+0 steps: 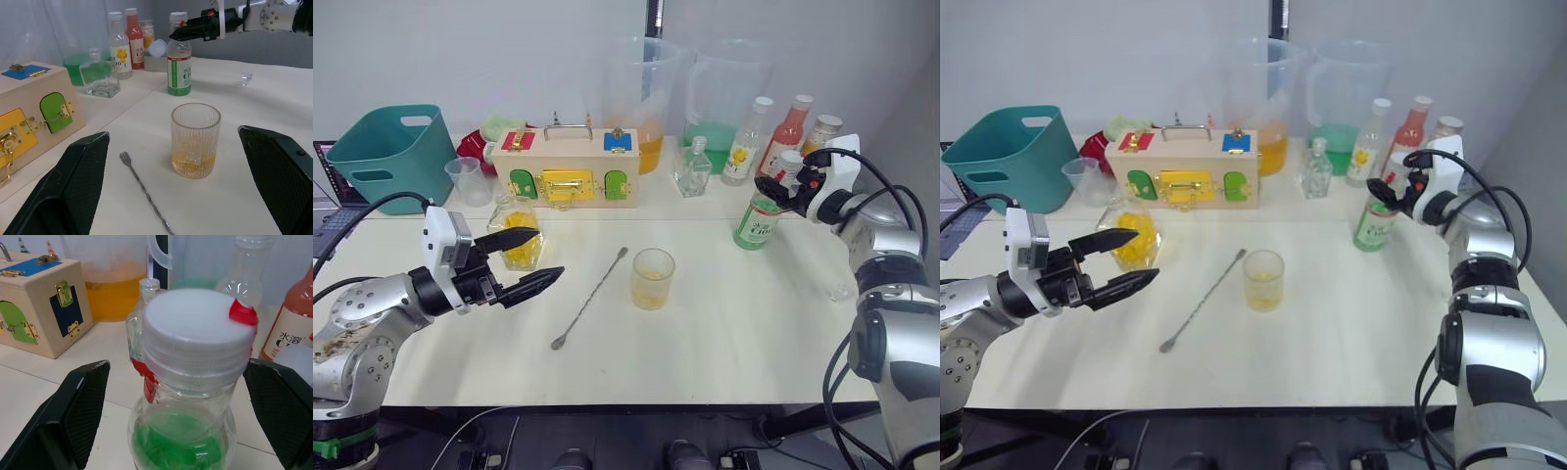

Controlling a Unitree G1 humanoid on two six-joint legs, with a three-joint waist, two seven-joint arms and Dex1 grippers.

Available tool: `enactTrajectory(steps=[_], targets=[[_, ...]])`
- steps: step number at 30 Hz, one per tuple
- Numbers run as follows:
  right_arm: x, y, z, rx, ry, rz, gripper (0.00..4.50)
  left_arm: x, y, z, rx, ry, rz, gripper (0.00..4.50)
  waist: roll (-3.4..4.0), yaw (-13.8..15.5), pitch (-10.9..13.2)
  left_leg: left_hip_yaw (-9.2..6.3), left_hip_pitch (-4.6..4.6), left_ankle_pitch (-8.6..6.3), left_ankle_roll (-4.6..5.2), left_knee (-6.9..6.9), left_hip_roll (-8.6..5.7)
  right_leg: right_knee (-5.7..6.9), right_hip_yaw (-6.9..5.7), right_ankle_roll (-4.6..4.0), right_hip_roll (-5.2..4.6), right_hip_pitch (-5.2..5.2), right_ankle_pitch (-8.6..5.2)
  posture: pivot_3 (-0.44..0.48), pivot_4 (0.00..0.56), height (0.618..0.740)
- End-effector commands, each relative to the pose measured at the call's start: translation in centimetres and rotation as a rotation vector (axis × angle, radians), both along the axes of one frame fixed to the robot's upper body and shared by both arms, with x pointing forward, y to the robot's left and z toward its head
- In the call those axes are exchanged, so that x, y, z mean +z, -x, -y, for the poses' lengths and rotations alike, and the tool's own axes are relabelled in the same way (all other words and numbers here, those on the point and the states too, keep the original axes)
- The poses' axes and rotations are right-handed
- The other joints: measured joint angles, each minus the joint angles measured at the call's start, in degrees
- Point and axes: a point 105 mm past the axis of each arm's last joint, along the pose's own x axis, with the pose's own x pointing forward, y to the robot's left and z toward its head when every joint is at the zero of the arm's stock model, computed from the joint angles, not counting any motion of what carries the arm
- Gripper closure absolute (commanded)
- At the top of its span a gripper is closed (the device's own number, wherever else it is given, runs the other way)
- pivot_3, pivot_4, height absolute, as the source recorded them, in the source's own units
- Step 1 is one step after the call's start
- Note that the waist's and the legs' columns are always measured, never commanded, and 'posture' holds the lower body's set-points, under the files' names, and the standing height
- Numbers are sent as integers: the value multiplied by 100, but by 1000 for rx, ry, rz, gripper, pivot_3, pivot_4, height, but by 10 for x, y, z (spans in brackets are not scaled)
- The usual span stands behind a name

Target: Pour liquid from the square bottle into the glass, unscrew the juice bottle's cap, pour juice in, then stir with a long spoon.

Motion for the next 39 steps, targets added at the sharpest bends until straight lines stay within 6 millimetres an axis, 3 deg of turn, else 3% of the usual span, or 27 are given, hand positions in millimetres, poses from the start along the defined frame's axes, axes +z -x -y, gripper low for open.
enactTrajectory(steps=[1, 7, 9, 15, 17, 20, 28, 31, 37, 39], targets=[[14, 0, -2, 7, 6, 48, 876, 11, 6, -1, 4, -3, 44, 0, 0, -29, 0, 0, 1, 0, 0, 0, 0, 0, 0, 0, 0, 1, 0, 0, 150, 740], [17, 3, 0, 28, -21, 86, 2883, 7, 8, 1, 7, 10, 33, 0, 1, -87, 1, -1, 1, 0, -1, -1, 0, 2, 0, 0, 0, 0, 0, 0, 150, 740], [18, 4, 0, 29, -22, 98, 3242, 6, 8, 3, 2, 14, 28, 0, 6, -94, 4, -1, 1, 0, -1, -3, 0, 2, 1, -1, 0, 0, 0, 0, 150, 740], [32, 12, -3, 99, -24, 146, 3263, 6, 3, 10, -38, 18, 23, 0, 7, -92, 5, -1, 1, 1, -2, -4, -1, 2, 1, -1, 0, 0, 0, 0, 150, 740], [44, 25, -4, 174, -22, 165, 3263, 5, 1, 15, -75, 15, 14, 0, 14, -85, 8, -2, 1, 1, -2, -5, -1, 2, 0, -1, 0, -1, 0, 0, 150, 740], [45, 42, -12, 274, 6, 150, 3263, 4, -2, 21, -111, 18, 4, 0, 18, -66, 10, -1, -2, 1, -2, -5, -2, 2, 0, -1, -2, -4, 1, 0, 150, 740], [23, 141, -73, 590, 56, 45, 3264, -6, -10, 33, -204, 37, -59, 0, 22, -8, 8, -3, -6, 1, -1, -8, -2, 3, 0, 0, -1, -6, 0, 0, 150, 740], [13, 163, -96, 649, 88, -1, 3264, -10, -12, 38, -249, 33, -97, 0, 22, 19, 8, -4, -1, 1, -1, -5, -1, 4, -1, 0, 1, -4, 0, 0, 150, 740], [12, 190, -133, 743, 76, 19, 3264, -11, -9, 42, -321, 30, -139, 0, 21, 53, 8, -5, 8, 3, -3, -4, 1, 1, -3, 0, 4, 9, -1, 0, 150, 740], [8, 198, -155, 790, 55, 44, 3264, -11, -10, 44, -336, 22, -147, 0, 19, 52, 7, -7, 6, 3, -3, -4, 1, 1, -3, 0, 4, 7, -1, 0, 150, 740]])
